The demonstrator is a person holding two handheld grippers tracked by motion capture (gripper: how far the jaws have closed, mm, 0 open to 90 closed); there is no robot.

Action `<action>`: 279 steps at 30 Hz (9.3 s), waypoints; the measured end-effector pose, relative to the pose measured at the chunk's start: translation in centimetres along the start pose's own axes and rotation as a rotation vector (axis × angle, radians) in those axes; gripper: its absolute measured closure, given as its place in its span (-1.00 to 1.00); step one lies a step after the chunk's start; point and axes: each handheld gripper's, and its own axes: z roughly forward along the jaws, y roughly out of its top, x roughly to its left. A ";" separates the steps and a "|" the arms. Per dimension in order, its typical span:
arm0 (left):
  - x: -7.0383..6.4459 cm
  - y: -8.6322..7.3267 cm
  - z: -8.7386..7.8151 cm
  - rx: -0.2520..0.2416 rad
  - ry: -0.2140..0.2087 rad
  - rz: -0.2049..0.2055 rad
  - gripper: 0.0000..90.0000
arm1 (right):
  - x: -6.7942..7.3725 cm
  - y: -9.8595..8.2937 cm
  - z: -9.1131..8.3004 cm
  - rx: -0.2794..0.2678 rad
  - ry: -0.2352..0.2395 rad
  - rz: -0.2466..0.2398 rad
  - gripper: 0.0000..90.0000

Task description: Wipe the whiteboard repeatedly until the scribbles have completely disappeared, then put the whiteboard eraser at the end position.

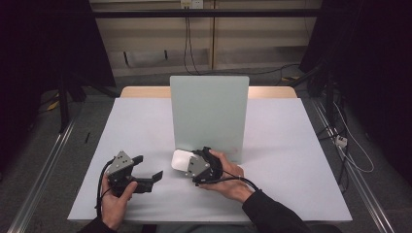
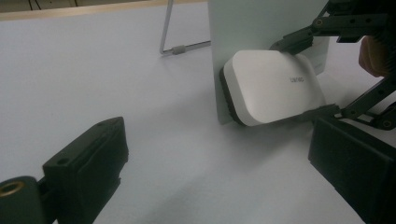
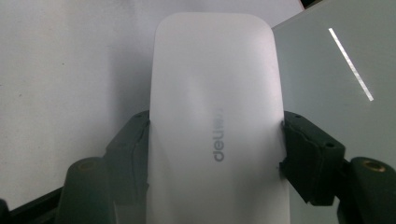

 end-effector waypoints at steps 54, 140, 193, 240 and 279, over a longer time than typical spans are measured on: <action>-0.1 0.0 0.1 0.007 0.001 0.001 -0.90 | -5.8 -6.6 -8.6 -0.083 -0.248 0.102 -0.30; 0.2 -0.2 0.0 0.000 -0.003 -0.011 -0.90 | -3.5 -2.1 -3.9 -0.096 -0.072 0.129 -0.30; -0.2 -0.2 -0.2 0.004 0.008 -0.005 -0.90 | -3.7 -6.4 -8.4 0.001 0.204 0.355 -0.30; -0.1 -0.2 -0.2 0.008 0.009 -0.003 -0.90 | -2.1 -4.3 -4.2 0.124 0.383 0.272 -0.30; -0.2 -0.2 0.0 0.012 0.006 -0.003 -0.90 | -2.0 -5.0 -3.5 0.095 0.399 0.316 -0.33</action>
